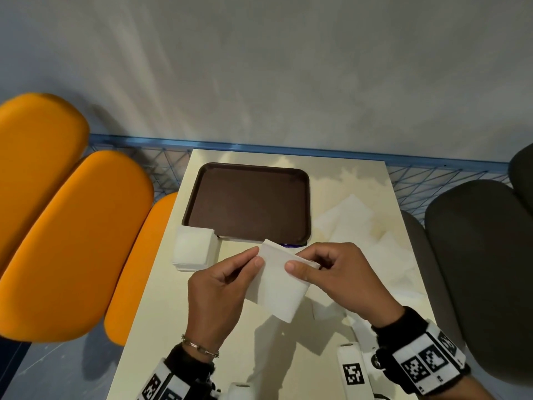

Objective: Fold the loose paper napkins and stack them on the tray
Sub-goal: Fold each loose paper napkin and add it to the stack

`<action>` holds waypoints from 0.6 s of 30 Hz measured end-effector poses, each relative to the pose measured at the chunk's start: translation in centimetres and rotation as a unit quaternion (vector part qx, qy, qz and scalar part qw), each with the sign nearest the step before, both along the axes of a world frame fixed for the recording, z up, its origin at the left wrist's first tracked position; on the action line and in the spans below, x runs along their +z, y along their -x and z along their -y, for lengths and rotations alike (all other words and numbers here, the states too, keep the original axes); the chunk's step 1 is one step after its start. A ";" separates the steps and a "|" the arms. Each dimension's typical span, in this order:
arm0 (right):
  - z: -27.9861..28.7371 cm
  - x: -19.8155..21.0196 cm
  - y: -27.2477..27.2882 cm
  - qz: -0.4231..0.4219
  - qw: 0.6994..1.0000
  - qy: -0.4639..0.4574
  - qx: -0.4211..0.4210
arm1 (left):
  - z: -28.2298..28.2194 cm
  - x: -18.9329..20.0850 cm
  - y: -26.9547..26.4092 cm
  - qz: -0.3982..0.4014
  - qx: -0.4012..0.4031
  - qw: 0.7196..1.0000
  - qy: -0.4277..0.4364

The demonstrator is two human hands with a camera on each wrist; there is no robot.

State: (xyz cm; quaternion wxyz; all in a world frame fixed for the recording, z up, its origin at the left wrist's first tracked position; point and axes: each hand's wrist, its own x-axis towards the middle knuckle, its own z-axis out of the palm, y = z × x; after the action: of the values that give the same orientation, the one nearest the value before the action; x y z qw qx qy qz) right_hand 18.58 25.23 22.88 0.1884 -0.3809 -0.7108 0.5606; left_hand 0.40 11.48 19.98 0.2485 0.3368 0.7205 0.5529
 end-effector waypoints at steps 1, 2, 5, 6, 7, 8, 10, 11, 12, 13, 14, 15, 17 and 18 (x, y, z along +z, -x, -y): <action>0.1 0.0 0.0 -0.003 1.000 0.000 -0.004 | 0.0 -0.1 -0.1 0.002 0.003 1.000 -0.002; 0.2 0.0 0.0 -0.008 1.000 0.000 -0.011 | -0.1 -0.2 -0.2 0.007 0.005 1.000 -0.005; 0.5 -0.2 0.2 -0.023 0.999 0.000 -0.045 | -0.2 -0.1 -0.5 0.023 0.002 1.000 -0.014; 0.6 -0.3 0.4 -0.028 0.998 -0.004 -0.059 | -0.3 -0.1 -0.6 0.030 -0.002 0.999 -0.018; 0.7 -0.3 0.5 -0.033 0.997 -0.009 -0.072 | -0.3 0.0 -0.7 0.042 -0.005 0.999 -0.023; 0.7 -0.4 0.6 -0.037 0.996 -0.012 -0.082 | -0.4 0.0 -0.8 0.054 -0.008 0.998 -0.025; 0.7 -0.5 0.8 -0.040 0.995 -0.016 -0.094 | -0.5 0.1 -1.0 0.073 -0.012 0.997 -0.027; 0.7 -0.5 0.8 -0.042 0.994 -0.016 -0.097 | -0.6 0.2 -1.0 0.080 -0.012 0.996 -0.028; 0.7 -0.6 0.8 -0.043 0.994 -0.014 -0.099 | -0.6 0.2 -1.0 0.087 -0.009 0.996 -0.029; 0.7 -0.6 0.9 -0.044 0.994 -0.010 -0.101 | -0.7 0.2 -1.0 0.094 -0.004 0.995 -0.028; 0.7 -0.6 0.9 -0.046 0.994 -0.009 -0.102 | -0.8 0.2 -1.0 0.099 -0.001 0.995 -0.027; 0.7 -0.7 0.9 -0.046 0.993 -0.009 -0.104 | -0.8 0.2 -1.0 0.102 -0.001 0.994 -0.026; 0.8 -0.7 1.0 -0.052 0.992 -0.008 -0.112 | -0.9 0.2 -1.1 0.112 -0.002 0.993 -0.025; 0.7 -0.8 1.1 -0.056 0.992 -0.006 -0.117 | -0.9 0.2 -1.1 0.119 0.000 0.993 -0.024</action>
State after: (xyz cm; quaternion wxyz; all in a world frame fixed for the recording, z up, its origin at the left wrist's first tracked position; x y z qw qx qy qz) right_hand 17.50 24.48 22.09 0.2946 -0.4279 -0.6530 0.5511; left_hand 1.51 12.38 20.15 0.3240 0.2749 0.6722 0.6064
